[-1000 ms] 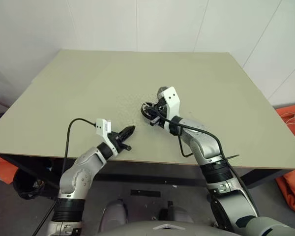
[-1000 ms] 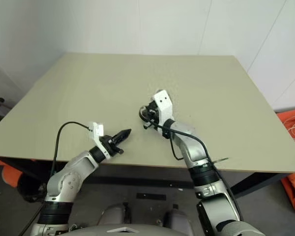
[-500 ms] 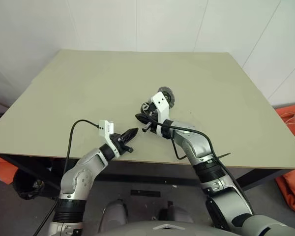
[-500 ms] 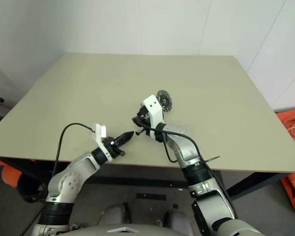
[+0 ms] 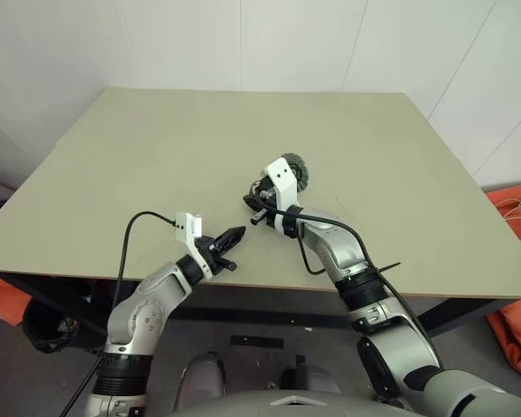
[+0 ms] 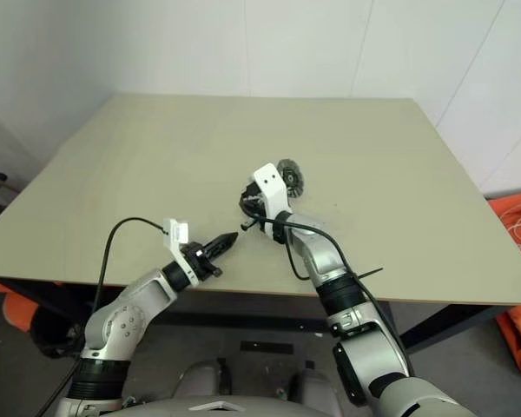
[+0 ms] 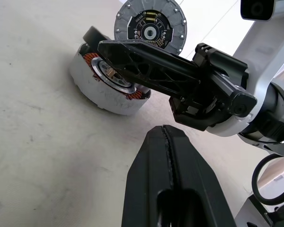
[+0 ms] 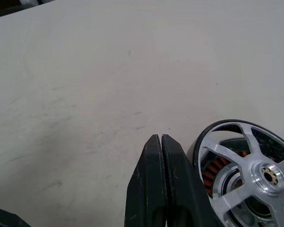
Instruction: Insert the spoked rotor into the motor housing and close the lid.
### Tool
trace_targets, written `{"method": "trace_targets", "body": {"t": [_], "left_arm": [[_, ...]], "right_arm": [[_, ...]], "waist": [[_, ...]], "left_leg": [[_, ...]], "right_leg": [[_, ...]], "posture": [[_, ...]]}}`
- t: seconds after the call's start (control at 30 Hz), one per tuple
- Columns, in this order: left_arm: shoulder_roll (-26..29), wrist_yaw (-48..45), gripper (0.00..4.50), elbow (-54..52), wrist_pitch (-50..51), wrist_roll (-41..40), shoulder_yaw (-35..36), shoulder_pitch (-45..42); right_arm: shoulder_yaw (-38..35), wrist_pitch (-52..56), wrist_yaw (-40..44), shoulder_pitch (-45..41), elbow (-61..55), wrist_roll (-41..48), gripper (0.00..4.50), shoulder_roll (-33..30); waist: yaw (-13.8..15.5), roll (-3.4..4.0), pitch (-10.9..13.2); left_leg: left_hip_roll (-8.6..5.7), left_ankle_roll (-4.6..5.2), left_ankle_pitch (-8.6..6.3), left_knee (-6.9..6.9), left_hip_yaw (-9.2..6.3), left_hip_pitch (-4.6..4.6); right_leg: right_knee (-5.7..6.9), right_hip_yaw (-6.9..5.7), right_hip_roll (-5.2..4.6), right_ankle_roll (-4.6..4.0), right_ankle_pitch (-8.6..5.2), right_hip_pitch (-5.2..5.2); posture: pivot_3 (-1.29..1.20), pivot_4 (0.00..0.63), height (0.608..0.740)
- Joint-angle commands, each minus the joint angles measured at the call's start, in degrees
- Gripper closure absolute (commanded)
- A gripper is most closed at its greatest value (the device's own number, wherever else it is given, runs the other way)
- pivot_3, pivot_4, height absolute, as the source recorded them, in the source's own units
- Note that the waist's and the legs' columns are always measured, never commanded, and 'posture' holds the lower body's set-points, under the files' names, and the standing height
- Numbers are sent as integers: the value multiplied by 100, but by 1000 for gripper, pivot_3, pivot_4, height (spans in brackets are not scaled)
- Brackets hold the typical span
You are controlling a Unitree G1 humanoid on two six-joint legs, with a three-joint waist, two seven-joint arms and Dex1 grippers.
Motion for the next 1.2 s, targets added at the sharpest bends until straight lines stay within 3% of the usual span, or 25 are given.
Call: {"method": "trace_targets", "body": {"t": [0.03,0.93,1.2], "left_arm": [[-12,-73,4489,-241,-33,-71,-13,-51],[-25,-58,4489,-230,-56,-83,-11,-101],[-26,-79,4489,-241,-36,-126,-7,-81]], "right_arm": [[-106,-101,-12,-153,-105,-5,4500,11],[-121,-1,51,149,-177,-55,4500,-368],[-108,638,1112,545,-1678,910,4500,-443]], "waist": [[0,0,0],[14,0,0],[7,0,0]], "left_leg": [[0,0,0,0,0,0],[0,-4,3,6,-1,4],[1,-1,1,2,-1,-1]], "right_leg": [[0,0,0,0,0,0],[6,0,-1,0,1,5],[3,0,1,-2,-1,1]], "posture": [[0,0,740],[0,0,740],[0,0,740]]}}
